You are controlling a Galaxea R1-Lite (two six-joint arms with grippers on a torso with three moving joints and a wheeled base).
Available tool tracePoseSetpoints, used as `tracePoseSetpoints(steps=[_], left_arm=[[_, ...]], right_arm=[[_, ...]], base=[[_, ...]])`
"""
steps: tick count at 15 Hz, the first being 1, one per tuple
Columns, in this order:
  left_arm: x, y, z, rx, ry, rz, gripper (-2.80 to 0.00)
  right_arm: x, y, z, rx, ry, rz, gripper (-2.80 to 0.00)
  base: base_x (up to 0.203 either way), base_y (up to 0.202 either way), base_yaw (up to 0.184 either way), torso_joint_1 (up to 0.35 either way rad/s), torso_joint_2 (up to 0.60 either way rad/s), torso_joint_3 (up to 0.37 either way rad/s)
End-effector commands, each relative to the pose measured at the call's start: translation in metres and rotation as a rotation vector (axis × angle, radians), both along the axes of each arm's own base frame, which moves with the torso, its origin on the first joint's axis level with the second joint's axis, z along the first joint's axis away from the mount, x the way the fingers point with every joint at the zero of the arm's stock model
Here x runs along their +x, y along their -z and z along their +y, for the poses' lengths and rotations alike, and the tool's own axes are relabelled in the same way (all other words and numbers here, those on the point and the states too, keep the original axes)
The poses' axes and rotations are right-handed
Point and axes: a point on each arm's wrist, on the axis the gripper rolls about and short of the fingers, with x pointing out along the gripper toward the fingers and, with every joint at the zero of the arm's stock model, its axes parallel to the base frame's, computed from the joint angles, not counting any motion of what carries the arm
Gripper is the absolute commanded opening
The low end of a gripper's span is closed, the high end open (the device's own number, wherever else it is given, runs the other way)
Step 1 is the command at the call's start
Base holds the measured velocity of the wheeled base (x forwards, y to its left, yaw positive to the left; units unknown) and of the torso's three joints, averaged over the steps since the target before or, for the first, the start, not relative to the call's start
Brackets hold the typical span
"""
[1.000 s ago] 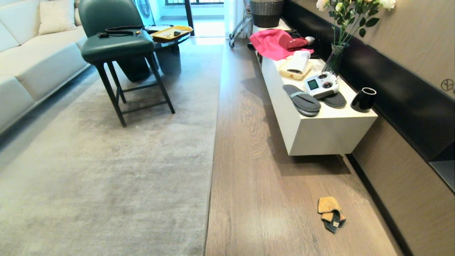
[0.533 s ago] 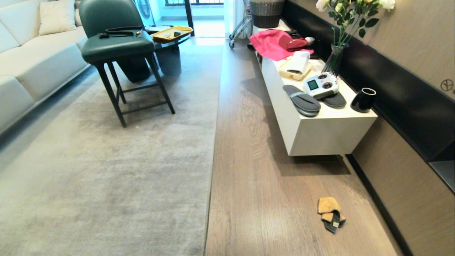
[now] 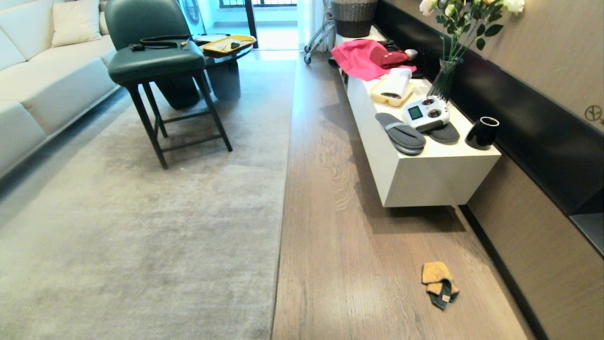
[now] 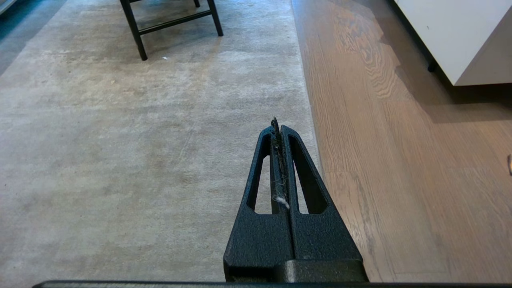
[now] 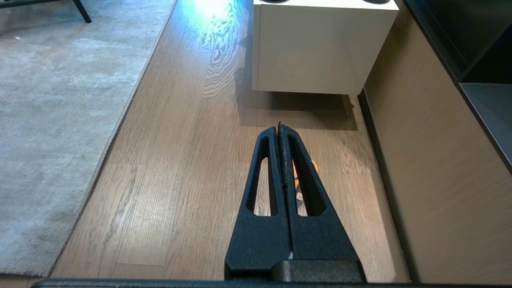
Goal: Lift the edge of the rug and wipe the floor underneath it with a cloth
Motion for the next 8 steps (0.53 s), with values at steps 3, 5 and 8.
tracePoseSetpoints(steps=[3, 5, 8], left_arm=[[0.0000, -0.0001, 0.0000, 0.000, 0.000, 0.000, -2.80], [0.0001, 0.0002, 0.0000, 0.000, 0.000, 0.001, -2.80], [0.0000, 0.0000, 0.0000, 0.000, 0.000, 0.000, -2.80]], right_arm=[[0.0001, 0.0000, 0.0000, -0.001, -0.001, 0.001, -2.80], [0.0001, -0.0002, 0.0000, -0.003, 0.000, 0.000, -2.80], [0.0001, 0.0000, 0.0000, -0.003, -0.001, 0.001, -2.80]], base=[[0.000, 0.000, 0.000, 0.000, 0.00, 0.000], [0.000, 0.000, 0.000, 0.000, 0.00, 0.000], [0.000, 0.000, 0.000, 0.000, 0.00, 0.000]])
